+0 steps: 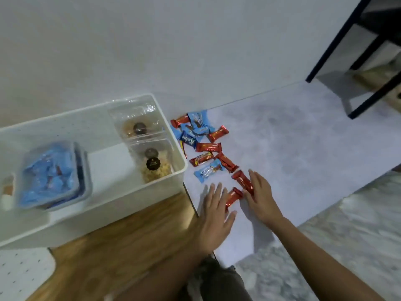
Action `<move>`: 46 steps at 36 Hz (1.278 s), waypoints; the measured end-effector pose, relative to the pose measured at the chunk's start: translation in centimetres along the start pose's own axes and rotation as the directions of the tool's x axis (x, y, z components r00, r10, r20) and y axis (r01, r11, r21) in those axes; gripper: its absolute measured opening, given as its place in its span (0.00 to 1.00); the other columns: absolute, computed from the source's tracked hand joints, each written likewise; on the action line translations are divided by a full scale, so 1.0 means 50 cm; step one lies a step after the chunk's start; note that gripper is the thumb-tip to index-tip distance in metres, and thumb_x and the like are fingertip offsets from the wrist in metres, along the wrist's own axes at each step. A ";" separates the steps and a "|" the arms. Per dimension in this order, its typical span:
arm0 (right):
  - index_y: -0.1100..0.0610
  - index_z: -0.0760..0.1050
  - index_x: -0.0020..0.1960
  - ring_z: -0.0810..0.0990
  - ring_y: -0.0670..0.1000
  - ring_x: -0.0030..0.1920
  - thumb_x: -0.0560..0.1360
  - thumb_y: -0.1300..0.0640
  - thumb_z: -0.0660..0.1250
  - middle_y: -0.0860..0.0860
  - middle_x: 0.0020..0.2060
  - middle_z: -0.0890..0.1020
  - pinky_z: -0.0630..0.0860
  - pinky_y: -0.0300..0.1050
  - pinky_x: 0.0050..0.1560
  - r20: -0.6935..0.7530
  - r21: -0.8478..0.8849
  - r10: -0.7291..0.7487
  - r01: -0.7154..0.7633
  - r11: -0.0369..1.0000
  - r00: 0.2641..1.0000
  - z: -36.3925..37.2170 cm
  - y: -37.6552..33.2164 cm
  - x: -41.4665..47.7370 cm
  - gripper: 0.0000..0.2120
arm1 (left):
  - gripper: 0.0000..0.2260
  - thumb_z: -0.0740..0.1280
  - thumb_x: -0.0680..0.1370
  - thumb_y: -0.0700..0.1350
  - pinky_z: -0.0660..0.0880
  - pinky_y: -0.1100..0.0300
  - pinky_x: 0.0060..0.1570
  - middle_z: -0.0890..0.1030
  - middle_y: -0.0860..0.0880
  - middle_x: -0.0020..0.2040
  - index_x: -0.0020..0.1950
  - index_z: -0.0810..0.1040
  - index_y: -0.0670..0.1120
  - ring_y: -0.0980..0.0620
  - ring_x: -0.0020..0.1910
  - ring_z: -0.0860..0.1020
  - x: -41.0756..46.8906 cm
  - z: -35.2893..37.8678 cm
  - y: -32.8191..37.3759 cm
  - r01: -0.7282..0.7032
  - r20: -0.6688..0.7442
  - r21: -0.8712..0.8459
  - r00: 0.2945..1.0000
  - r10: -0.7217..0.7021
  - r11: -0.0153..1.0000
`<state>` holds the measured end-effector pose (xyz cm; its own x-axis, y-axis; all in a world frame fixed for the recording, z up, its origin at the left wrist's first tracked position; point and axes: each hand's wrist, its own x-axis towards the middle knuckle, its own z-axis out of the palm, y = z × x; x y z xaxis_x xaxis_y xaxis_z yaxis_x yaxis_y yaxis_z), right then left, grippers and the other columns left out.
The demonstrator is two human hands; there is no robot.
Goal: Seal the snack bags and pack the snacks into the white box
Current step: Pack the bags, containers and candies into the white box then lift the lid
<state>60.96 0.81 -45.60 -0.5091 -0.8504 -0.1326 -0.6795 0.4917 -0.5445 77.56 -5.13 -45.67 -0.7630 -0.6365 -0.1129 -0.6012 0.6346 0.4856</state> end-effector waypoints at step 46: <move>0.40 0.54 0.73 0.60 0.63 0.73 0.69 0.25 0.45 0.51 0.74 0.62 0.61 0.68 0.65 0.197 -0.301 -0.569 0.601 0.740 0.798 0.052 -0.050 0.569 0.37 | 0.35 0.33 0.72 0.70 0.52 0.38 0.69 0.51 0.43 0.77 0.75 0.52 0.57 0.37 0.75 0.47 0.442 -0.056 -0.181 0.687 -0.455 -0.121 0.603 -0.656 0.716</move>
<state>49.55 -25.09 -50.19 0.0842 -0.9956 0.0405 -0.9680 -0.0913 -0.2338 66.82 -26.19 -50.12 0.0423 -0.9991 0.0080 -0.9262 -0.0362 0.3754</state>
